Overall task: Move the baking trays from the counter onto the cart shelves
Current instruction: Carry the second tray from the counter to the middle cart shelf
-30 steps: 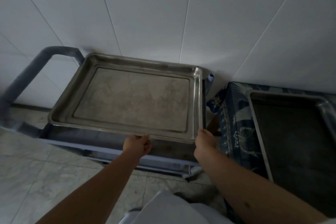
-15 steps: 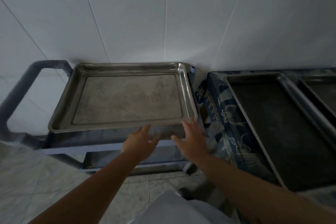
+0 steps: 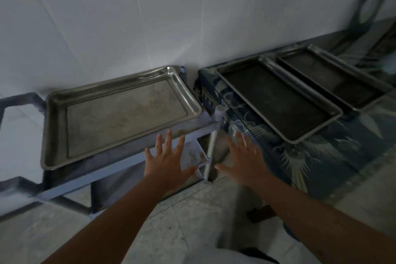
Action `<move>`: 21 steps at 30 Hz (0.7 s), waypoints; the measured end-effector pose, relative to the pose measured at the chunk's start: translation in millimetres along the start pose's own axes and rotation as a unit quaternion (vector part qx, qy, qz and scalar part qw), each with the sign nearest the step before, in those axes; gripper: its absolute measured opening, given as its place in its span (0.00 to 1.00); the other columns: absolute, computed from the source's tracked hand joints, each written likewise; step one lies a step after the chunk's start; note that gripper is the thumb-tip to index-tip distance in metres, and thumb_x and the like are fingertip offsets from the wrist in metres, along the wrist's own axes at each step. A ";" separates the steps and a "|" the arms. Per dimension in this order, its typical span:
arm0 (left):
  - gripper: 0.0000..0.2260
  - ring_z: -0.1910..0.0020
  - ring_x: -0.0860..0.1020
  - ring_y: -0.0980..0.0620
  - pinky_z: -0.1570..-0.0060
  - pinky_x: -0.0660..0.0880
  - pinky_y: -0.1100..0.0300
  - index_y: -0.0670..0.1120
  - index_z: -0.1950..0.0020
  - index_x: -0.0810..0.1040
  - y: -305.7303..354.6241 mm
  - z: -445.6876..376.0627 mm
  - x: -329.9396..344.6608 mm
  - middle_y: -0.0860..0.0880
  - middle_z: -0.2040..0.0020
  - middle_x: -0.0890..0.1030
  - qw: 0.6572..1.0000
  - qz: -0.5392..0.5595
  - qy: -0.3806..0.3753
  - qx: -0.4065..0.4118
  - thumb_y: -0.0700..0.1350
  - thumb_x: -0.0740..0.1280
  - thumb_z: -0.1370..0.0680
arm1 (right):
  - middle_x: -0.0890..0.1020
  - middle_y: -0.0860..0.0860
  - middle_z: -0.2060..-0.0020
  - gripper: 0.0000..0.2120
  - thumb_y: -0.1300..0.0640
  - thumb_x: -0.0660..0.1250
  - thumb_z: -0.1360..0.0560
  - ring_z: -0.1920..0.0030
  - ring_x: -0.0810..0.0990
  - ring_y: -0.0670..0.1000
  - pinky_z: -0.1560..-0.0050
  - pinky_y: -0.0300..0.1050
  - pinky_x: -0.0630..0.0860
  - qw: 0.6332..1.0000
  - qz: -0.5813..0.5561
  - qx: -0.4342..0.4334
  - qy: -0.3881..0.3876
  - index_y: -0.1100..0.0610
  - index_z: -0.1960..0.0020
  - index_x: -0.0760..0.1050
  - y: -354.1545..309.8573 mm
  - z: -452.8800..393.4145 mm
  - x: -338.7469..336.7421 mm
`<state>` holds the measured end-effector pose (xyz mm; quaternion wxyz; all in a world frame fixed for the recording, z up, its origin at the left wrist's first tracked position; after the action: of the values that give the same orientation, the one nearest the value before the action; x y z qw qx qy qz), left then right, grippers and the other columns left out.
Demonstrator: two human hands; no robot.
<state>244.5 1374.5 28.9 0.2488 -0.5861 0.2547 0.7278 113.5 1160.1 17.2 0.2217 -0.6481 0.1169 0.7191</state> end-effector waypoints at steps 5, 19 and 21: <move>0.47 0.20 0.37 0.39 0.28 0.47 0.28 0.60 0.20 0.36 68.1 -3.9 -19.4 0.47 0.18 0.35 0.997 0.002 0.021 0.079 0.82 0.40 0.34 | 0.40 0.53 0.20 0.54 0.17 0.39 0.38 0.22 0.39 0.56 0.27 0.66 0.48 0.998 -0.002 0.060 0.010 0.46 0.20 0.42 60.0 43.5 -17.2; 0.47 0.19 0.40 0.39 0.28 0.51 0.29 0.60 0.19 0.41 427.8 -20.9 -20.5 0.47 0.17 0.39 0.957 -0.016 0.023 0.289 0.81 0.41 0.34 | 0.37 0.49 0.21 0.55 0.15 0.41 0.40 0.22 0.38 0.56 0.27 0.66 0.48 0.954 -0.054 0.292 0.033 0.44 0.21 0.41 361.1 209.9 -38.0; 0.46 0.19 0.41 0.39 0.28 0.52 0.29 0.59 0.19 0.41 480.1 -20.4 -18.4 0.47 0.17 0.39 0.948 -0.032 0.028 0.315 0.80 0.42 0.33 | 0.38 0.50 0.21 0.53 0.17 0.41 0.39 0.22 0.38 0.56 0.27 0.65 0.47 0.947 -0.043 0.317 0.036 0.45 0.21 0.40 404.6 237.4 -43.2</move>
<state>-54.4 1001.5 81.2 0.4369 -0.5057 0.4589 0.5855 -283.1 907.2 42.9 0.4416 -0.5747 0.3189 0.6107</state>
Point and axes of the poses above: each hand's wrist, its own z-axis away from the middle knuckle, its own x-axis out of the palm, y = z × x, the point moved 5 cm from there along -z, towards the middle knuckle
